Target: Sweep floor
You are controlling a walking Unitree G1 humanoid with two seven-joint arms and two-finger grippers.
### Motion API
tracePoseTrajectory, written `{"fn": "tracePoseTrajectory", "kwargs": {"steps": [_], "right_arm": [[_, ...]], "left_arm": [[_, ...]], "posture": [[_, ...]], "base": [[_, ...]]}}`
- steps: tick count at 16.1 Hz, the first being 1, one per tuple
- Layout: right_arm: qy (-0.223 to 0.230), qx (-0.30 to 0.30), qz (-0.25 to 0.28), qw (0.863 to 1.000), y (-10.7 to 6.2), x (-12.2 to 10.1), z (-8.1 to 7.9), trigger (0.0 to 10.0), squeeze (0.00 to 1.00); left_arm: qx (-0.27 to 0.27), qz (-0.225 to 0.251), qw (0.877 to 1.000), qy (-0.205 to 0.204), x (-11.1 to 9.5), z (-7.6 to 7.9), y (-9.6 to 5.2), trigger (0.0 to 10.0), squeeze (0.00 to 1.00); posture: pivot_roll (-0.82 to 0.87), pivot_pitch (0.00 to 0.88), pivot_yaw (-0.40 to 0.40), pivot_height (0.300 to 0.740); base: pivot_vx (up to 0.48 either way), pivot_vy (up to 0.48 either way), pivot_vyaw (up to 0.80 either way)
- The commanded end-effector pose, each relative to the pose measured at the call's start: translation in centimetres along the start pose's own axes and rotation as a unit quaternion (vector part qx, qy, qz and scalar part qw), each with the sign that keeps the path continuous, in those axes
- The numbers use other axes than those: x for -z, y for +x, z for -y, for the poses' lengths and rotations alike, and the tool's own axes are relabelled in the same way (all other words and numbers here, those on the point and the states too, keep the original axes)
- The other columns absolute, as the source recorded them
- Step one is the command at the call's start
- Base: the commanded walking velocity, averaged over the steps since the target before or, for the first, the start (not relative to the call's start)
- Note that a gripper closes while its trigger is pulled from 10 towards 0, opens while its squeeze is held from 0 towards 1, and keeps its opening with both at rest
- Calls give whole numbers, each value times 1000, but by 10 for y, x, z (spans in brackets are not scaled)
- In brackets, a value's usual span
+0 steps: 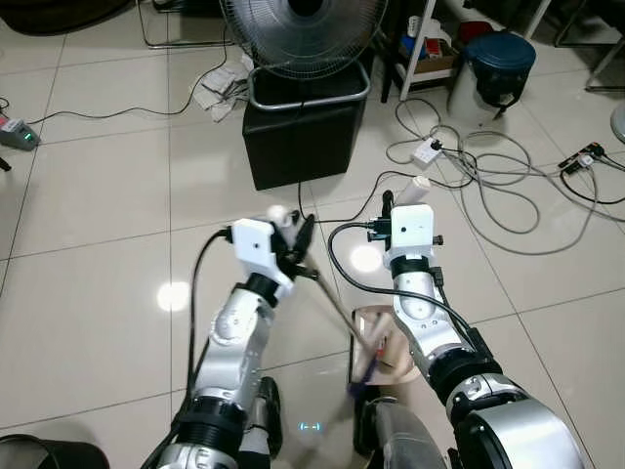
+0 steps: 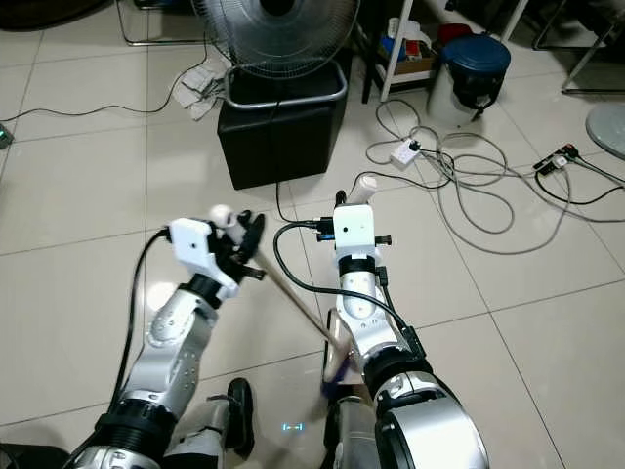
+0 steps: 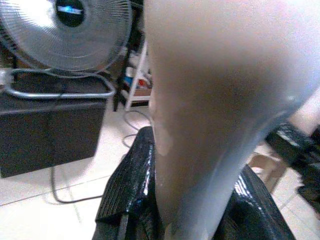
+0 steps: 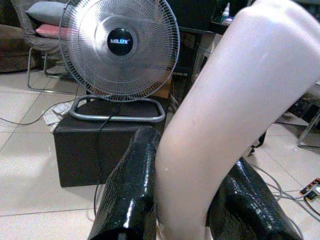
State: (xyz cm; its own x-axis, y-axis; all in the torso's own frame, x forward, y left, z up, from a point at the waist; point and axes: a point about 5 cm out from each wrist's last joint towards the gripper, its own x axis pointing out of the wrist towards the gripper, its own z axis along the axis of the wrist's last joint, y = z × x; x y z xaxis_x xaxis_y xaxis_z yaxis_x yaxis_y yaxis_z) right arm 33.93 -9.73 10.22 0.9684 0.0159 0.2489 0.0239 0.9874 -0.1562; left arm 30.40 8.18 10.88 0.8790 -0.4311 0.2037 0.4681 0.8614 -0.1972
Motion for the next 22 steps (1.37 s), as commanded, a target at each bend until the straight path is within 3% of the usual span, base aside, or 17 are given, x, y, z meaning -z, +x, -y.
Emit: {"fn": "tracePoseTrajectory", "kwargs": {"steps": [1, 3, 8, 12, 14, 16, 18, 20, 22], "right_arm": [[9, 0, -30, 1000, -8, 12, 2, 10000, 0], [52, 20, -8, 998, -2, 4, 13, 10000, 0], [108, 51, 43, 992, 10, -15, 30, 10000, 0], [125, 49, 70, 988, 15, -25, 37, 10000, 0], [116, 43, 78, 989, 12, -25, 44, 10000, 0], [117, 40, 76, 989, 11, -24, 46, 10000, 0], [114, 45, 70, 990, 5, -20, 55, 10000, 0], [116, 51, 69, 990, 3, -19, 59, 10000, 0], [123, 71, 68, 987, 0, -18, 67, 10000, 0]], "left_arm": [[18, -9, 1000, -20, 5, 8, -1, 10000, 0], [32, 5, 999, -11, -2, 9, 5, 10000, 0], [67, 34, 997, 21, -24, 5, 16, 10000, 0], [111, 47, 988, 93, -49, -9, 22, 10000, 0], [108, 68, 979, 157, -76, -31, 24, 10000, 0], [101, 75, 978, 167, -84, -39, 25, 10000, 0], [56, 109, 971, 204, -123, -70, 23, 10000, 0], [42, 120, 968, 215, -138, -82, 20, 10000, 0], [0, 127, 959, 254, -160, -108, 10, 10000, 0]], "posture": [[32, 291, 10, 740], [26, 275, 10, 740], [13, 242, 18, 740], [8, 215, 27, 740], [-7, 188, 24, 740], [-11, 179, 23, 740], [-9, 153, 18, 740], [-9, 147, 18, 740], [-1, 116, 22, 740]], "base": [[0, 0, 0], [0, 0, 0], [0, 0, 0], [0, 0, 0], [0, 0, 0], [0, 0, 0], [0, 0, 0], [0, 0, 0], [0, 0, 0]]}}
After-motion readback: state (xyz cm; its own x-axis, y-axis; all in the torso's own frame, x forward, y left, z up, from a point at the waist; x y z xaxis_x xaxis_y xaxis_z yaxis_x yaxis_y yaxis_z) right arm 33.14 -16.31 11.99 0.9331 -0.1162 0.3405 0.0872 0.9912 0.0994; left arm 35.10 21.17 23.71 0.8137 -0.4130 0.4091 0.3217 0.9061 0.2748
